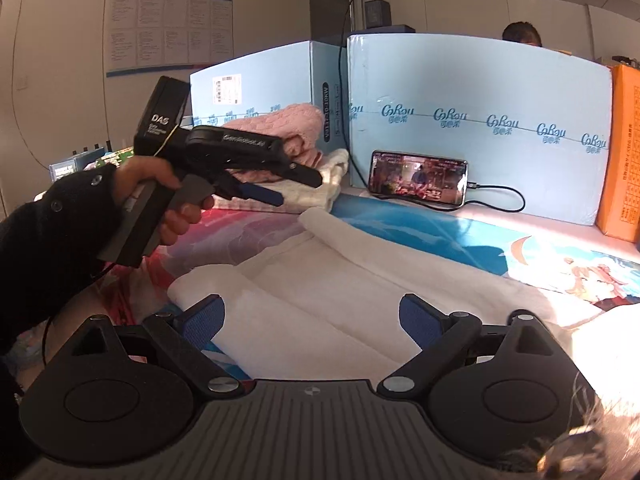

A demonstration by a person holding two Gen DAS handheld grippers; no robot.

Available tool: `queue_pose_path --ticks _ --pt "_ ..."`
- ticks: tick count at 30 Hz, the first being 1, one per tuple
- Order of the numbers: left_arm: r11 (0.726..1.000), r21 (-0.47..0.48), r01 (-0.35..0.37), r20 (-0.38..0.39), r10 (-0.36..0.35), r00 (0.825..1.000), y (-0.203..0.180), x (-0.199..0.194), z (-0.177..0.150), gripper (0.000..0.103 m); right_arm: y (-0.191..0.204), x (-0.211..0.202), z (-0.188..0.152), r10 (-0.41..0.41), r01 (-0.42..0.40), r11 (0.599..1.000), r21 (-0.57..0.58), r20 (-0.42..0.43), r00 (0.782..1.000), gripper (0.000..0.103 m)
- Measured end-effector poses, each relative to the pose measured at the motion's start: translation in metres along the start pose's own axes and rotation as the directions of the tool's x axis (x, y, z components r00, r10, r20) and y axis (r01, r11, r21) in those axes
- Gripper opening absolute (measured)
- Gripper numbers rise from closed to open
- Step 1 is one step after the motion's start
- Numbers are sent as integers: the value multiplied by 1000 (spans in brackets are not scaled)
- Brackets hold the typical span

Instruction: Fold clothes

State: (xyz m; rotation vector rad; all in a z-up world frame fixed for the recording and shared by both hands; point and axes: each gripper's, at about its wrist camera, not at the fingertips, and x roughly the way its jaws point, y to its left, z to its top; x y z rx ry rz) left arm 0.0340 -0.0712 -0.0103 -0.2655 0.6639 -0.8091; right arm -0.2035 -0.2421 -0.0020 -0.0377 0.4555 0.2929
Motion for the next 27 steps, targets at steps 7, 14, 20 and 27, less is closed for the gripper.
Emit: queue_pose_path --ticks 7,14,20,27 --pt "1000 -5 3 -15 -3 1000 7 12 -5 87 51 31 7 7 -17 984 -179 -60 998 94" --pt "1000 -11 6 -30 -6 1000 14 25 -10 80 70 55 8 -13 -13 971 -240 -106 994 82" --pt "999 51 13 -81 -8 997 4 32 -14 28 72 59 9 -14 -10 978 -207 -115 993 58" --pt "998 48 31 -77 -27 997 4 26 -16 11 59 55 15 21 -26 999 -48 -93 995 14"
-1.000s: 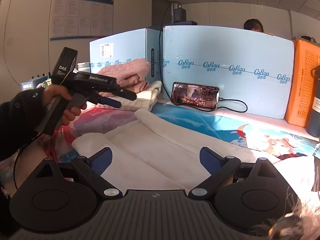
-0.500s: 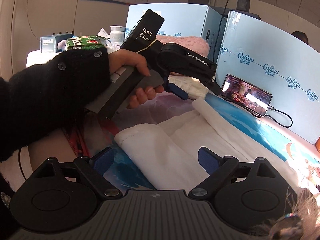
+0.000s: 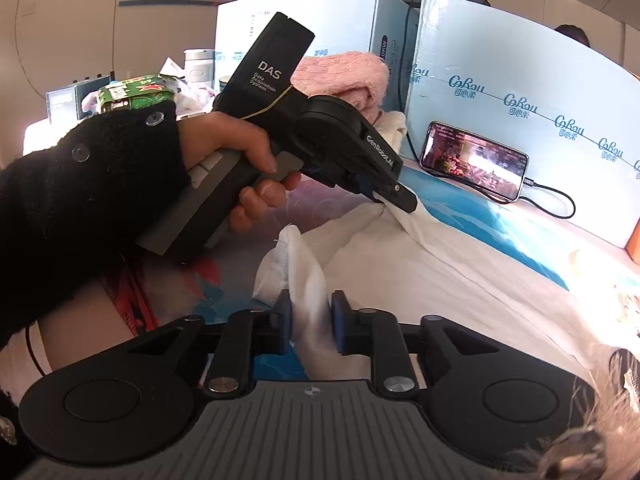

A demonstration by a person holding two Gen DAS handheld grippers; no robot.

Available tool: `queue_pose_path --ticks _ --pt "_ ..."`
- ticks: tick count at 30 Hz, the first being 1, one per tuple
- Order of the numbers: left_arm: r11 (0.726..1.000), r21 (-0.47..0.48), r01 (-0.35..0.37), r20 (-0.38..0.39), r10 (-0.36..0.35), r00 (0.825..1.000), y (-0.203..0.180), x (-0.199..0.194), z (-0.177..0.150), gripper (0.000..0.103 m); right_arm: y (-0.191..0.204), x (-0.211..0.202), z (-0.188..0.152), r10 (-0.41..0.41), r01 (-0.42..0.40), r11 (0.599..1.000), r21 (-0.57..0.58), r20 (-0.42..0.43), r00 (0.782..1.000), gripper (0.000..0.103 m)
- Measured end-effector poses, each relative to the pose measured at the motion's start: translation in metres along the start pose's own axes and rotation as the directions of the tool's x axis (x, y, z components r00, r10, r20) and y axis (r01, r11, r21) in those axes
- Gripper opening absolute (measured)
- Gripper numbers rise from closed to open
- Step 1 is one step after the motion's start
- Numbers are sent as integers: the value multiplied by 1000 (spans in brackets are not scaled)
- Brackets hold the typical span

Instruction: Fold clothes

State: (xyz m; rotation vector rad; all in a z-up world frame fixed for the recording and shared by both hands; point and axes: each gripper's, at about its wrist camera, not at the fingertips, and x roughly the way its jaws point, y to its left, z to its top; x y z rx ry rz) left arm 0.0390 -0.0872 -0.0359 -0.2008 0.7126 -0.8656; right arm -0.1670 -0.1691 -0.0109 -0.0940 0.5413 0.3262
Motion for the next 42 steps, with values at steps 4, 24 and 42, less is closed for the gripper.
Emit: queue_pose_path --ticks 4,24,42 --pt "998 14 -57 69 56 996 -3 -17 3 11 -8 -7 6 135 -142 983 120 60 989 7" --pt "916 396 -69 221 -22 975 -239 9 72 10 -95 -187 -37 -213 -29 924 381 576 789 5" --pt "777 630 3 -86 65 994 -400 208 -40 18 -192 -266 -185 -548 73 623 779 369 751 5"
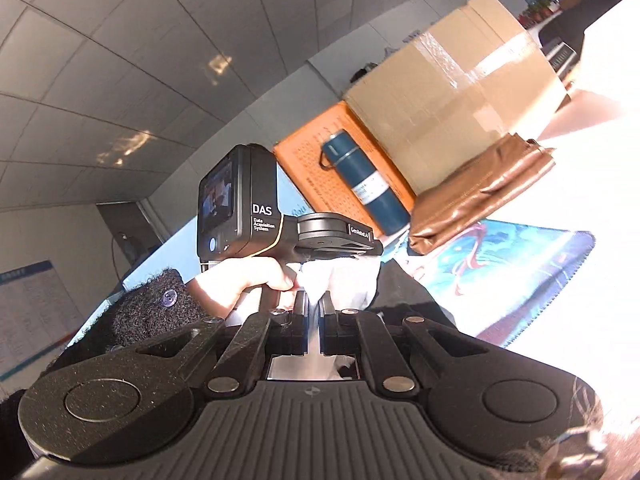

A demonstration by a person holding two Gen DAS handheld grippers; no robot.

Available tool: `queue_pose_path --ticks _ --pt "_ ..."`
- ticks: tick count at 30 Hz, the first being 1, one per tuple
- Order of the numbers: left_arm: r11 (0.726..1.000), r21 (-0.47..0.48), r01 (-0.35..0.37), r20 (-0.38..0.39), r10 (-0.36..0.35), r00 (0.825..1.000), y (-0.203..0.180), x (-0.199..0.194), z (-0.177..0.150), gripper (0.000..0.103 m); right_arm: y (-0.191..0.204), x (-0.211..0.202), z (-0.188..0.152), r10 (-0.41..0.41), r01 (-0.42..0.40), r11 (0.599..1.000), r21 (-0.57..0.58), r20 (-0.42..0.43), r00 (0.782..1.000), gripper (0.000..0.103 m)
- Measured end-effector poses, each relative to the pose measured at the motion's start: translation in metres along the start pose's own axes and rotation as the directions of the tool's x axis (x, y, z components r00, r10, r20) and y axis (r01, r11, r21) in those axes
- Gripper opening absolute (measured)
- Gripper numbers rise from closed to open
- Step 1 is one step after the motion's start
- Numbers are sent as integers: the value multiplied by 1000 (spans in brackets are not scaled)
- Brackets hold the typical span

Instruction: Fold clothes

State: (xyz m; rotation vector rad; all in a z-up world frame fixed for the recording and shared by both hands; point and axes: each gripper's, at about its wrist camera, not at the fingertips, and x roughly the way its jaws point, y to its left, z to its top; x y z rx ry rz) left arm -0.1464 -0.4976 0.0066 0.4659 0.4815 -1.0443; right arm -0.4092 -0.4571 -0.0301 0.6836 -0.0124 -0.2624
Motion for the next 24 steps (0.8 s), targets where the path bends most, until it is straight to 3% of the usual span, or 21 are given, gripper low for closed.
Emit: queue_pose_path --ticks 1,2,4,5,6,10,11,12,13,18,24 --pt "1000 -6 8 -2 -8 1000 -2 3 -2 20 -7 -1 -2 -9 10 1000 13 -11 1000 5" --pt "1000 -13 17 -5 -17 1000 -3 6 -4 29 -13 -2 -4 -19 19 999 27 -23 1000 5" --pt "999 -34 40 -4 -40 999 -5 10 -6 57 -18 -3 -7 -22 24 999 34 -36 999 5" --pt "995 -75 71 21 -69 997 0 4 -3 77 -19 -2 -7 -22 23 999 37 -42 999 5" --pt "989 -111 94 54 -89 995 6 -5 0 82 -20 0 -8 -21 23 999 44 -49 999 5" --pt "977 -149 155 153 -132 979 35 -51 -8 86 -22 -2 -9 -30 35 996 86 -67 997 14" --pt "978 -146 148 170 -122 978 43 -63 -17 88 -23 -2 -9 -33 40 995 97 -68 997 20" --pt "982 -142 127 187 -99 977 52 -77 -29 90 -24 -3 -10 -33 41 993 111 -72 997 39" --pt "985 -138 106 204 -77 976 60 -92 -42 90 -25 -2 -11 -22 32 991 128 -78 997 48" --pt "991 -131 -15 213 43 976 90 -141 -104 94 -24 2 -14 -3 21 985 172 -105 994 48" --pt "998 -54 -39 157 47 986 86 -157 -149 95 -28 7 -10 -54 78 957 280 -91 994 47"
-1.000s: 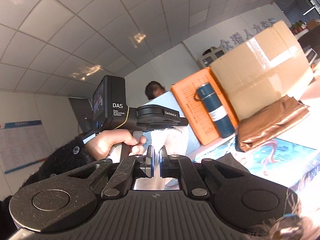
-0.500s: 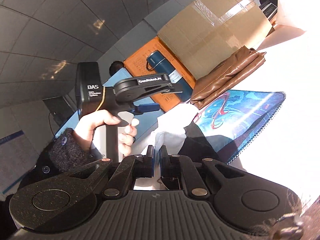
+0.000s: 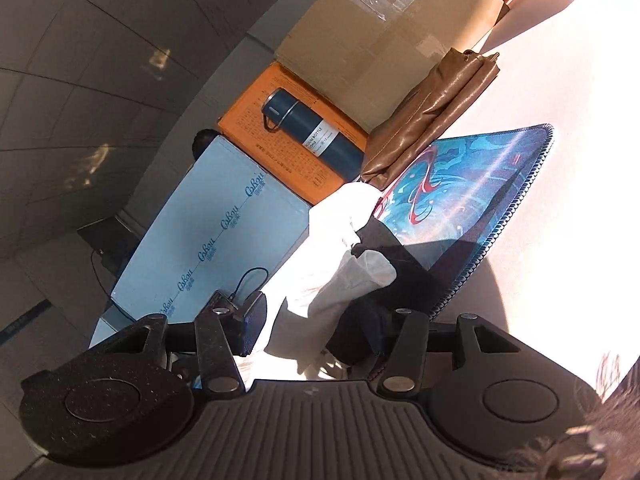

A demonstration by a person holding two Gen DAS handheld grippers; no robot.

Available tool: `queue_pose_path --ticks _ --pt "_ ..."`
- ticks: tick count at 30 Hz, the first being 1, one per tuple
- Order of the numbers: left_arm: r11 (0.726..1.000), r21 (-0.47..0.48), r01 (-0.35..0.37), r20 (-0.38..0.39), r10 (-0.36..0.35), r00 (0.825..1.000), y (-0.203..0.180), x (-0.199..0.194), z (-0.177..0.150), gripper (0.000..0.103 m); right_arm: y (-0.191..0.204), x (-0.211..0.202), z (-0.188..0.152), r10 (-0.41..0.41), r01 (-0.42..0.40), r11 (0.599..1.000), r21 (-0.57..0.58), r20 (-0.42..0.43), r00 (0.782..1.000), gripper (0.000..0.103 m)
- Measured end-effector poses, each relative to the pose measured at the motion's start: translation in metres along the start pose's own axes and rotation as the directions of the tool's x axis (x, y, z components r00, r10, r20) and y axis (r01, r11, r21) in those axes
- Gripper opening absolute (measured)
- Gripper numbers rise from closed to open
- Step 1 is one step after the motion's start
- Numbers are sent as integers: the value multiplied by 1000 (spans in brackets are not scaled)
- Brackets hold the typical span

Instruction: Fold clothes

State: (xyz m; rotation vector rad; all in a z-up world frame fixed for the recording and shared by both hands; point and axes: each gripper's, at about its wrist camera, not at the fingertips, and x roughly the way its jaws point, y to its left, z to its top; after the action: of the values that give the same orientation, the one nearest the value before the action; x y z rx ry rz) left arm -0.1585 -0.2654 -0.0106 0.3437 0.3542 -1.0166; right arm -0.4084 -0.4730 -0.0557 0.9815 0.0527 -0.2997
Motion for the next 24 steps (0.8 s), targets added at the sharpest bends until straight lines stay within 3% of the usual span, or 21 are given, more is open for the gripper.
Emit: queue_pose_path --ticks 2,5,7,9,16,21,24 --pt "1000 27 -3 -19 3 1000 0 -8 -14 95 0 1 0 -29 29 999 22 10 1000 44" --pt "997 80 3 -42 0 999 -7 -10 -24 95 4 3 -2 -94 94 996 0 15 995 30" --pt "997 77 7 -50 -3 999 -6 -9 -25 95 3 0 -3 -106 105 994 12 32 994 15" --pt "997 74 10 -58 -6 998 -5 -9 -27 96 3 -7 -3 -103 103 995 6 60 993 9" --pt "998 65 21 -85 -15 996 -1 -8 -33 98 2 -26 -5 -186 189 982 -30 81 979 6" --pt "998 55 29 -88 -24 996 0 -8 -33 99 2 -35 -4 -301 316 945 -90 144 943 6" --pt "998 54 31 -89 -26 996 0 -7 -32 99 6 -39 -2 -291 315 941 -120 183 939 9"
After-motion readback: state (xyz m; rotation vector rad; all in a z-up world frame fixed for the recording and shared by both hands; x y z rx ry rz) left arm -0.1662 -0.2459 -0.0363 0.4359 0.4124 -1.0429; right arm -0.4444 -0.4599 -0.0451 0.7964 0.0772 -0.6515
